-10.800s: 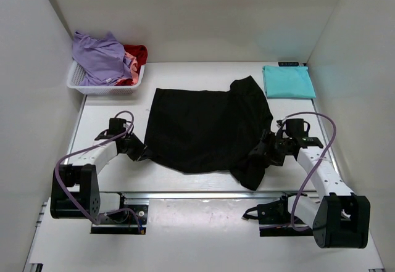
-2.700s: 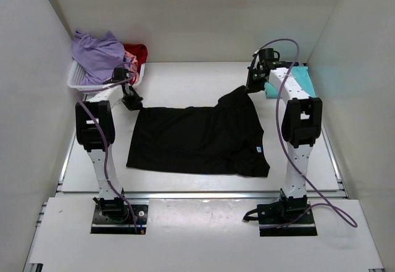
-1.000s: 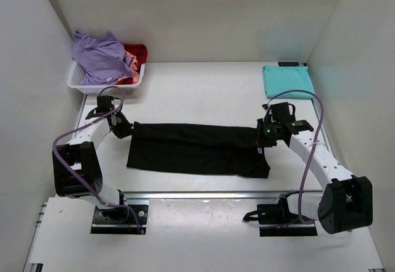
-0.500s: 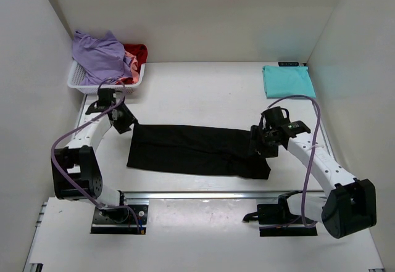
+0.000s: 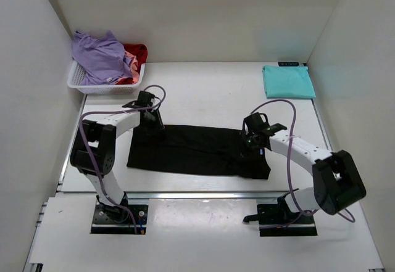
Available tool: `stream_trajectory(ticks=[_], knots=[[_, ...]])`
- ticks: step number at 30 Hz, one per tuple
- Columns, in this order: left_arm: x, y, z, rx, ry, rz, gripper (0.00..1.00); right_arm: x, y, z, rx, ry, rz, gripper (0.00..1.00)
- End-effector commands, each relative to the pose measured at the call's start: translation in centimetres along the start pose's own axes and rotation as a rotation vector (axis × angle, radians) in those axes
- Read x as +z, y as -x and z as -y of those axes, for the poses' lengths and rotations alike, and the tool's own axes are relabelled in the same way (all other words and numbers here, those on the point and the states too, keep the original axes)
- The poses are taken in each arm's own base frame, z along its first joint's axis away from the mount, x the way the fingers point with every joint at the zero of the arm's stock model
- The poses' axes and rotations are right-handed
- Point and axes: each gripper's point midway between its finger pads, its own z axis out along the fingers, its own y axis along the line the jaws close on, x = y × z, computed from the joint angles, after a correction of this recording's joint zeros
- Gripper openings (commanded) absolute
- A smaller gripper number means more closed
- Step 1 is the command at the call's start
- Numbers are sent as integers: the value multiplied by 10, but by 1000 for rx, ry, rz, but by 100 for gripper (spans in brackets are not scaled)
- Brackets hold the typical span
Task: Fold and stack the t-shirts
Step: Rotate the tshirt 90 degrees
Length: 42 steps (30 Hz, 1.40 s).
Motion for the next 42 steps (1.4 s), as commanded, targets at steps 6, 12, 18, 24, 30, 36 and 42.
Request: stream_trajectory(ticks=[6,12,18,24,30,36,42], knots=[[7,-45,-19,-13,44,-124,36,45,34,9,81,-45,-5,5],[-10,-87,-29,-35,48,-224,35,79,125,-5,31,-51,22,7],[-23,-125,-1,-30,-54,-320,39,100,203,-36,-50,-44,16,19],[-35,-133,47,-39,-172,-368,52,89,259,-54,-107,-55,95,28],[-70,-55,89,-82,-292,-158,58,4,314,-70,-109,-9,269,48],[-46,17,122,-21,-366,-94,56,-26,243,-105,-248,102,198,49],[4,54,170,39,-485,-123,53,-3,106,-146,-266,351,63,11]])
